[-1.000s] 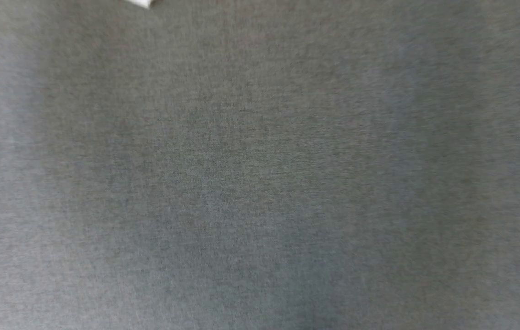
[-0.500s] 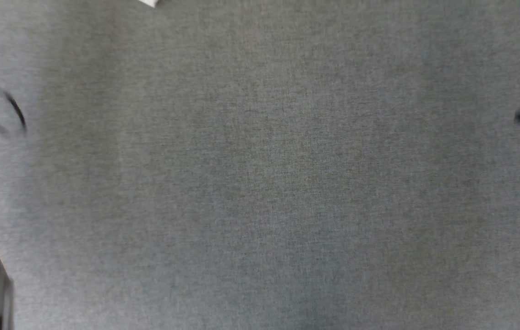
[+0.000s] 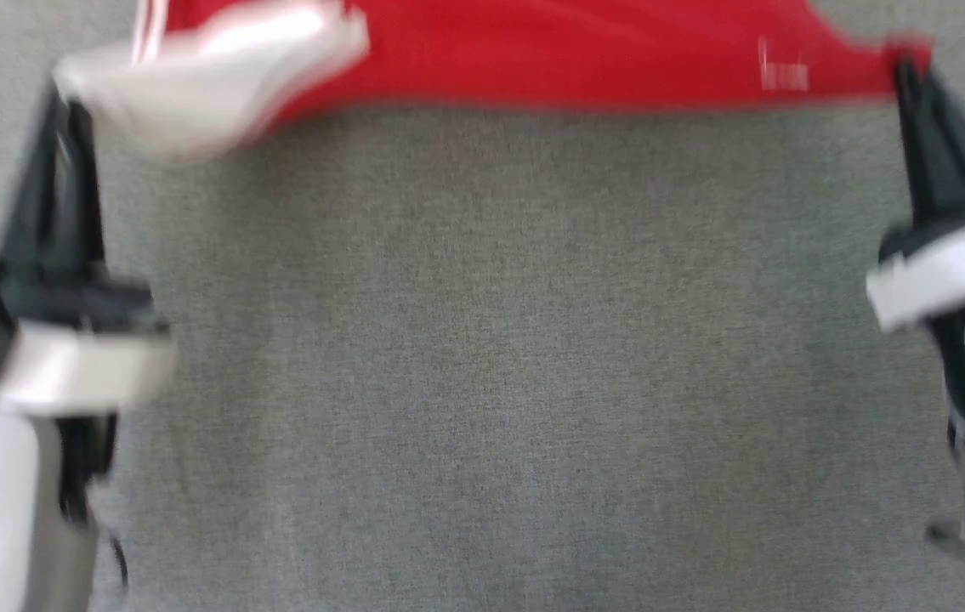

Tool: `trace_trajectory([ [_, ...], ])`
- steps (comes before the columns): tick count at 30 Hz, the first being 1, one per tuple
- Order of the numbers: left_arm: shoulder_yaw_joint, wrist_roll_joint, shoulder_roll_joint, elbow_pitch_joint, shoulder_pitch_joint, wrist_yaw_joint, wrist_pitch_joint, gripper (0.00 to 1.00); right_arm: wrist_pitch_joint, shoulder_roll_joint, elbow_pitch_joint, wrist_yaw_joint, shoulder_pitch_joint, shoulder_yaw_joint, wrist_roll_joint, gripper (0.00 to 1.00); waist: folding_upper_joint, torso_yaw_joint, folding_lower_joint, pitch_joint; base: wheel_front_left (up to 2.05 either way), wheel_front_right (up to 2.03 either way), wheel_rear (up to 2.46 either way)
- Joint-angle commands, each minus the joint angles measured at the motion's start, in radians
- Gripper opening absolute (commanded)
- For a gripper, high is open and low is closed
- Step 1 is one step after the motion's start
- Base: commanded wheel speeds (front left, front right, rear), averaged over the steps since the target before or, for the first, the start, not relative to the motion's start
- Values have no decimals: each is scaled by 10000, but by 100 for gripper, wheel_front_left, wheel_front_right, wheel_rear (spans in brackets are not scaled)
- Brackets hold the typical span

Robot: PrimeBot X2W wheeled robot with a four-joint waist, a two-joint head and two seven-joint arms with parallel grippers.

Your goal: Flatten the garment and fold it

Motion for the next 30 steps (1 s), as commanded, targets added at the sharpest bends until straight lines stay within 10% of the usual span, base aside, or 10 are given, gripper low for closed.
trace_trajectory([
  [1,98,-166,-41,-228,852,44,-49,0,104,139,-312,-7,775,-224,158,0,0,-3,3,-563,0,0,0],
  [13,-627,-233,-58,-219,4480,-2,1032,0,1139,-205,-1090,-7,4481,41,1482,0,0,41,3,-1775,0,0,0],
  [30,-1471,-2412,264,-224,6813,-688,5559,0,4092,-2158,-1265,-7,7165,1004,3273,0,0,186,3,-3010,0,0,0],
])
